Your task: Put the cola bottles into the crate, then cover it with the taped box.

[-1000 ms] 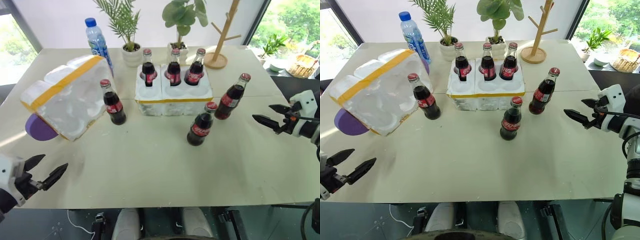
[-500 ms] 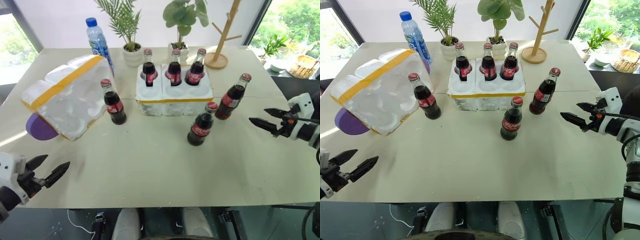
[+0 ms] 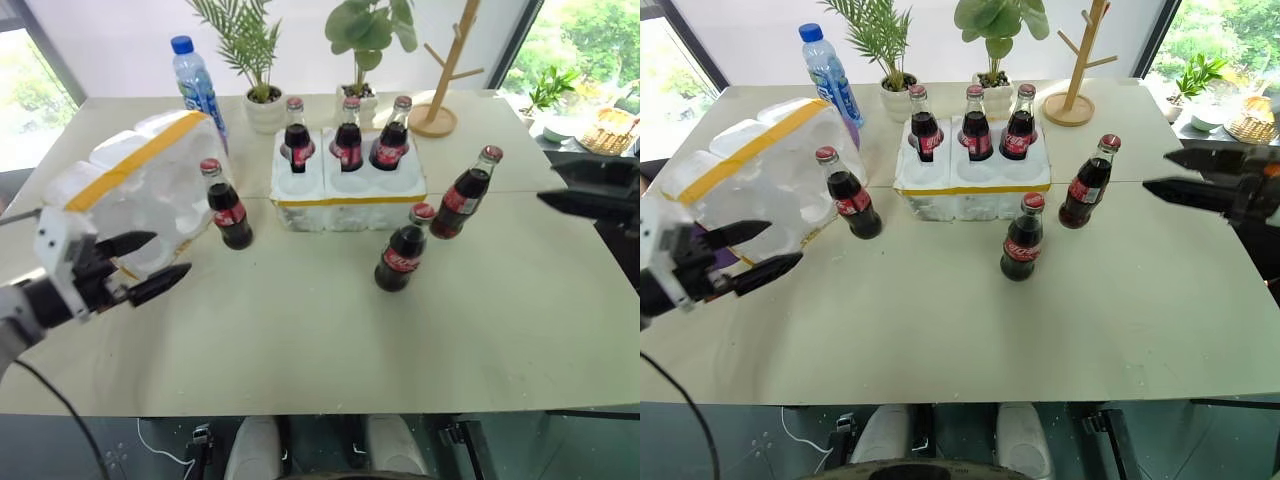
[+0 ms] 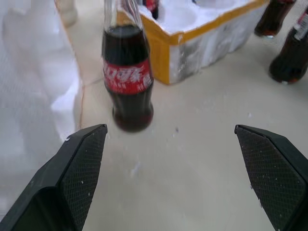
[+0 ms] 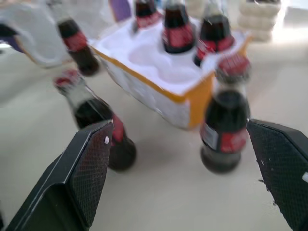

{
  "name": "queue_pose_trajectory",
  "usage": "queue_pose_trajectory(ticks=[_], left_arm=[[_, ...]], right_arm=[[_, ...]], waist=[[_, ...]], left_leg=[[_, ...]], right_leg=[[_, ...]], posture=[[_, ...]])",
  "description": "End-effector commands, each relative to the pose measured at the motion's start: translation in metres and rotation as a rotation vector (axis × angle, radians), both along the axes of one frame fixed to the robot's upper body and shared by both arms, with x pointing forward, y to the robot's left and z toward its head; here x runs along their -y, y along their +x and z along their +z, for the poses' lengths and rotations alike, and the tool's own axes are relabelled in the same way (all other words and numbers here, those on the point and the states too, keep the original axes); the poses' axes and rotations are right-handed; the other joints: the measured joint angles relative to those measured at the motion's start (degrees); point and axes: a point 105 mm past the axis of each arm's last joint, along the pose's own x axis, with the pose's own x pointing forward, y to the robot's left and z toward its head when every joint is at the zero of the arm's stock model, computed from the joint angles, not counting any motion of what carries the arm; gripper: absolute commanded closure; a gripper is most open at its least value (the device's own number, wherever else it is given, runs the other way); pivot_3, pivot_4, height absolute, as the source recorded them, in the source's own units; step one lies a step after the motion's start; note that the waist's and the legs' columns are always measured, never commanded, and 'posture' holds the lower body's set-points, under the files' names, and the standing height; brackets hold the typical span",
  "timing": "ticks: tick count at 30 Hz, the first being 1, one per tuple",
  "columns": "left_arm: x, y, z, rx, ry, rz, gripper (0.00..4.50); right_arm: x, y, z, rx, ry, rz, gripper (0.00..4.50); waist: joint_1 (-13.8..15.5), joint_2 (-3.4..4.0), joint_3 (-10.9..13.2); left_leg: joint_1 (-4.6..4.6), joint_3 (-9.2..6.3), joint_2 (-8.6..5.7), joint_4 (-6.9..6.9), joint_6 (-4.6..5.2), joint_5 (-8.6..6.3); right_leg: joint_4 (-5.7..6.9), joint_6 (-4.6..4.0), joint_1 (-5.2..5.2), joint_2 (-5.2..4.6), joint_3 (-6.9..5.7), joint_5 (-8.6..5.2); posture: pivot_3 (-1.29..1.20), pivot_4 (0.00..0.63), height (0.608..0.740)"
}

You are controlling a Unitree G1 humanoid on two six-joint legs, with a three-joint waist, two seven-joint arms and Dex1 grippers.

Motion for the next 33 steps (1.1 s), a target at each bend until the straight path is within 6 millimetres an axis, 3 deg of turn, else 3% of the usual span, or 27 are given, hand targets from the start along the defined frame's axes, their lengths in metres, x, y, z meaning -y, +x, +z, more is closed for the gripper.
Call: queue_pose_trajectory(ticks=[1,4,9,23,25,28,33], left_arm=[[-0.005,0.030,0.000,0.057,0.021,0.064,0.06],[0.004,0.054,-0.001,0.078,-0.008,0.047,0.06],[0.019,0.076,-0.007,0.081,-0.010,0.004,0.06],[0.047,0.121,-0.018,0.098,0.004,-0.048,0.06],[0.051,0.122,-0.018,0.100,-0.011,-0.066,0.59],[0.051,0.121,-0.020,0.091,0.000,-0.082,1.89],[0.048,0.108,-0.013,0.048,0.011,-0.169,1.85]], right_arm=[[-0.019,-0.017,0.038,0.095,0.036,0.097,0.00],[-0.035,-0.027,0.044,0.104,0.037,0.169,0.00],[-0.051,-0.041,0.046,0.112,0.031,0.230,0.00],[-0.073,-0.040,0.037,0.071,0.036,0.284,0.00],[-0.076,-0.040,0.035,0.083,0.022,0.297,0.00],[-0.077,-0.034,0.033,0.110,-0.002,0.266,0.00],[-0.078,-0.034,0.033,0.119,0.002,0.267,0.00]], waist=[[0.0,-0.04,0.0],[0.1,-0.07,0.0],[0.1,-0.11,0.1],[0.2,-0.21,0.1],[0.1,-0.21,0.1],[0.1,-0.21,0.1],[-0.1,-0.23,0.1]], left_leg=[[0.01,-0.01,-0.01,0.00,0.00,0.00],[0.00,0.00,-0.01,0.02,-0.01,0.01],[-0.03,0.01,-0.04,0.03,-0.01,0.01],[-0.03,0.01,-0.07,0.10,-0.07,0.05],[-0.03,0.01,-0.07,0.10,-0.07,0.05],[-0.03,0.00,-0.05,0.10,-0.07,0.06],[-0.02,0.00,-0.05,0.10,-0.11,0.08]], right_leg=[[0.07,0.02,0.00,0.01,0.00,0.01],[0.17,0.04,-0.02,0.01,0.00,0.03],[0.18,0.10,-0.03,-0.06,-0.01,0.05],[0.28,0.14,-0.02,-0.03,-0.03,0.08],[0.28,0.14,-0.02,-0.03,-0.03,0.08],[0.30,0.14,-0.02,-0.02,-0.02,0.08],[0.32,0.14,-0.02,-0.02,-0.03,0.08]], posture=[[0.00,0.150,0.740],[0.00,0.150,0.740],[0.00,0.150,0.740],[0.00,0.150,0.740],[0.00,0.150,0.740],[0.00,0.150,0.740],[0.00,0.150,0.740]])
